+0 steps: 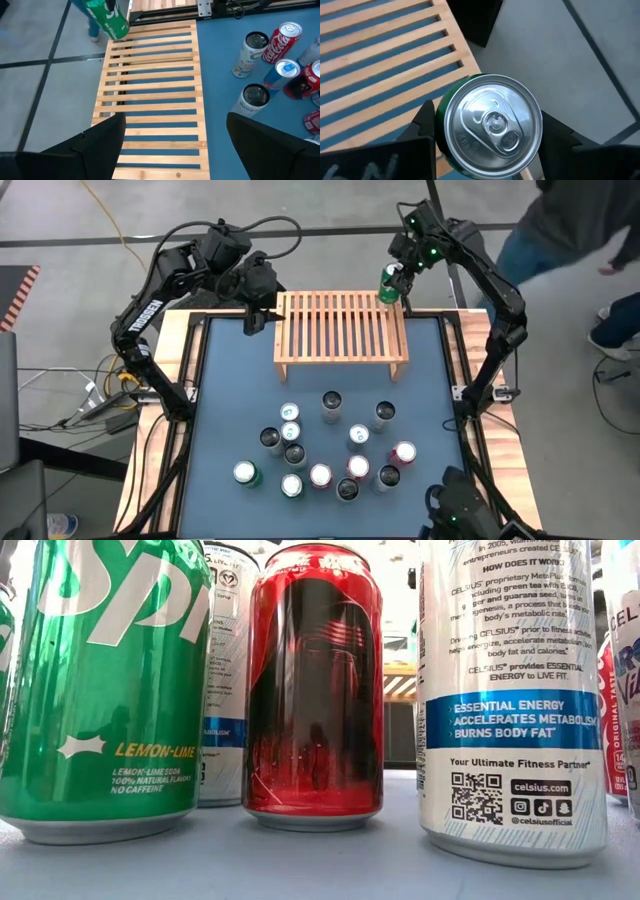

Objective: Place canned beverage on shelf
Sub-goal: Put the top green soda can on the shelf

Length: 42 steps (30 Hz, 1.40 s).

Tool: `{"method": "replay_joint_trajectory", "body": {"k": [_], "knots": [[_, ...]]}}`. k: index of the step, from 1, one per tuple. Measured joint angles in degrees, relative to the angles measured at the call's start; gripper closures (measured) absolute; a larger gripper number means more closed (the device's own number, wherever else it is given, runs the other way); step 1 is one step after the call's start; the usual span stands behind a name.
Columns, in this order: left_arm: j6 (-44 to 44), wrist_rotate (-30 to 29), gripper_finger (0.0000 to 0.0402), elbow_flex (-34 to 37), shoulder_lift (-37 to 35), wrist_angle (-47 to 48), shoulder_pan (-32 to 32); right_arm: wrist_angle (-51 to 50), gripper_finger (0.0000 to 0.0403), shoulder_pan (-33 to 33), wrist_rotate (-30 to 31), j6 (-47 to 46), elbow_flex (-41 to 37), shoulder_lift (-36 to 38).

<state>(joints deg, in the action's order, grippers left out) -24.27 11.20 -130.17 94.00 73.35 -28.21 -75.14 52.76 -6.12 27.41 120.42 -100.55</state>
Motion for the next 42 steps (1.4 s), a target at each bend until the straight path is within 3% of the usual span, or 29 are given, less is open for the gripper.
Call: {"method": "replay_joint_trajectory", "body": {"k": [10,14,18,25,32,37,42], "knots": [[0.02,-2.66,0.0068,0.0,0.0,-0.42,0.01,1.04,0.0211,-3.22,-0.5,5.33,0.0,0.18],[0.02,-2.88,0.0068,0.0,0.0,-0.87,-0.01,0.5,0.0212,-3.48,-6.61,5.38,-0.02,2.6],[-0.02,-2.86,0.0068,0.0,0.0,-1.19,0.01,0.74,0.0212,-4.18,-7.58,5.23,-0.76,7.36],[0.0,-2.86,0.0068,0.0,0.0,-1.8,0.0,2.08,0.021,-7.34,-7.95,5.98,-14.47,19.86],[0.73,-2.45,0.0068,-0.02,-0.02,-4.78,0.0,18.86,0.0209,-7.57,-6.98,4.31,-30.89,28.69],[0.41,-2.47,0.0068,-0.02,-0.02,-4.9,0.01,22.64,0.0208,-4.48,-6.57,7.31,-33.06,27.88],[0.11,-2.51,0.0068,-0.02,-0.02,-4.97,0.01,22.29,0.0208,-3.86,-6.58,7.79,-27.9,22.58]]}}
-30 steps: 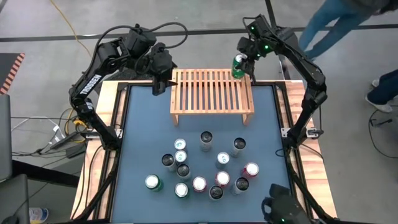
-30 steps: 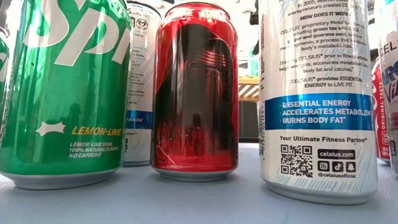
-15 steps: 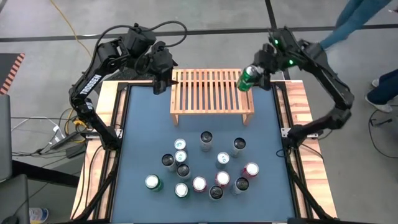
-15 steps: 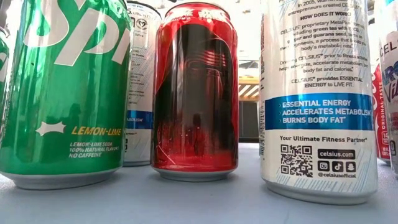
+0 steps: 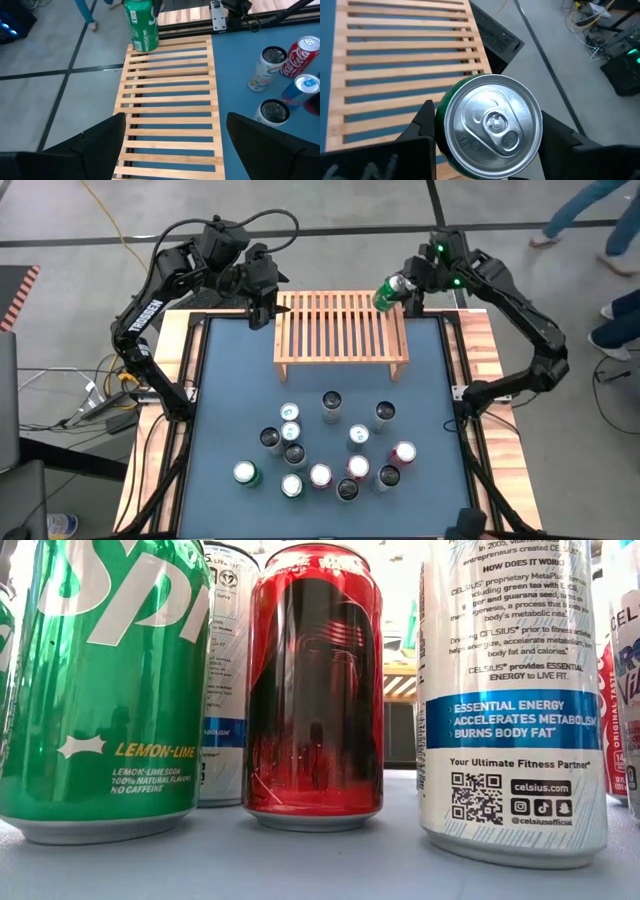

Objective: Place canned beverage on shelf
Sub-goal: Put the top green soda can on the shelf

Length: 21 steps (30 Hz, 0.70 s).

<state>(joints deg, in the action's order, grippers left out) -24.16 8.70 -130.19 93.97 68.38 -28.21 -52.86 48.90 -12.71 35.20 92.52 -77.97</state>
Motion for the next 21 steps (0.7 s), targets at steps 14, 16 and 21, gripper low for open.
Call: {"method": "replay_joint_trajectory", "body": {"k": [14,16,21], "knots": [[-1.7,-0.03,0.0068,0.0,0.0,0.02,-0.02,-10.23,0.0207,2.92,0.33,3.74,11.65,-10.55],[-1.7,0.04,0.0068,0.0,0.0,0.02,-0.02,-10.28,0.0207,3.62,0.5,3.94,11.58,-10.97],[-1.7,0.52,0.0068,0.0,0.0,0.02,-0.43,-10.49,0.0206,4.73,0.28,4.09,11.58,-11.31]]}}
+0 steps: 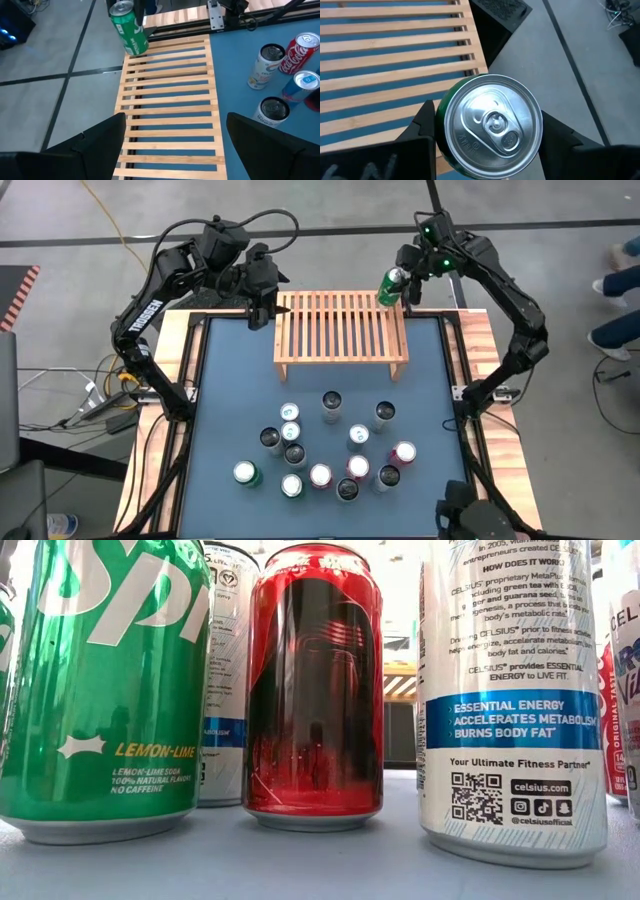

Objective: Place canned beverage on shelf
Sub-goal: Put the top green soda can on the shelf

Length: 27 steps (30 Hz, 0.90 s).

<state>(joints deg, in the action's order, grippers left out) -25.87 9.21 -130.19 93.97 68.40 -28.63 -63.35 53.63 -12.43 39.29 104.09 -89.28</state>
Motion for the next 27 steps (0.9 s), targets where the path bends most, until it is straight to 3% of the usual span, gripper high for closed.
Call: {"method": "replay_joint_trajectory", "body": {"k": [27], "knots": [[0.32,-0.2,0.0068,0.0,-0.02,0.0,-0.41,-0.09,0.0206,0.45,4.07,0.35,0.09,-3.8]]}}
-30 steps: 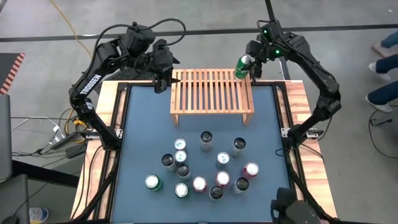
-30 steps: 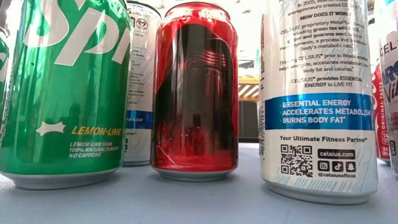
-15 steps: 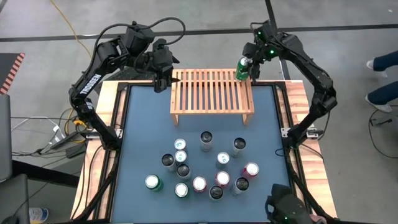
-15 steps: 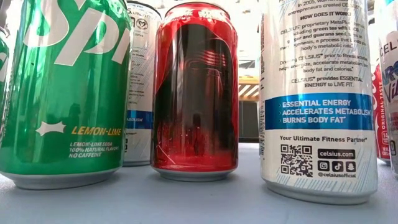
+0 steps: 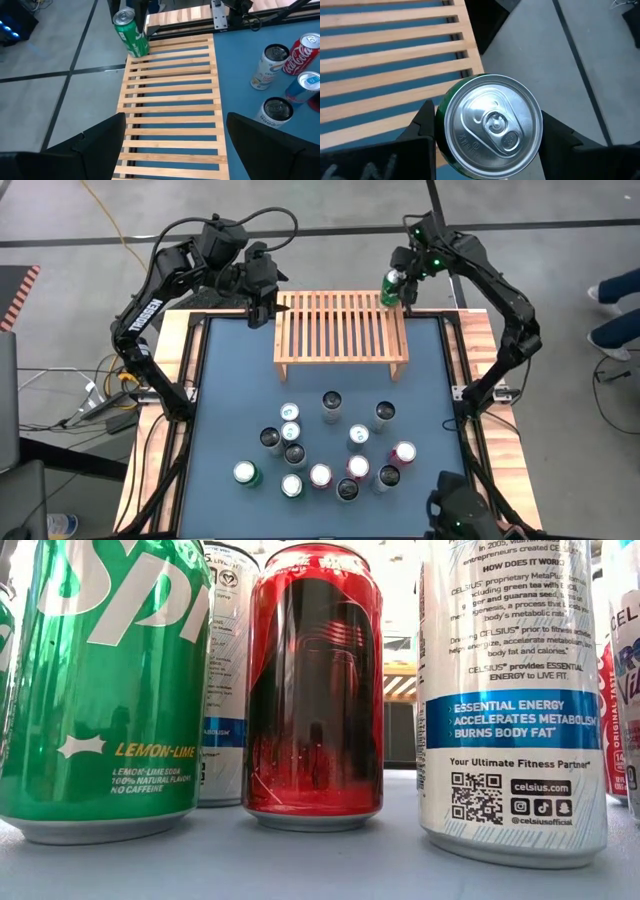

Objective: Place canned beverage on shelf
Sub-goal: Put the top green soda can on the shelf

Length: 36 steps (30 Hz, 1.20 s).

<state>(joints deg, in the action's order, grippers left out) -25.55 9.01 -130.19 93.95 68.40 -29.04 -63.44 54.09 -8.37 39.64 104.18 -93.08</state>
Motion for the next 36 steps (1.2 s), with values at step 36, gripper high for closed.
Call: {"method": "replay_joint_trajectory", "body": {"k": [36], "knots": [[0.1,-0.36,0.0068,-0.02,0.0,0.0,0.02,-2.33,0.0139,0.28,-2.11,-3.44,-0.57,0.02]]}}
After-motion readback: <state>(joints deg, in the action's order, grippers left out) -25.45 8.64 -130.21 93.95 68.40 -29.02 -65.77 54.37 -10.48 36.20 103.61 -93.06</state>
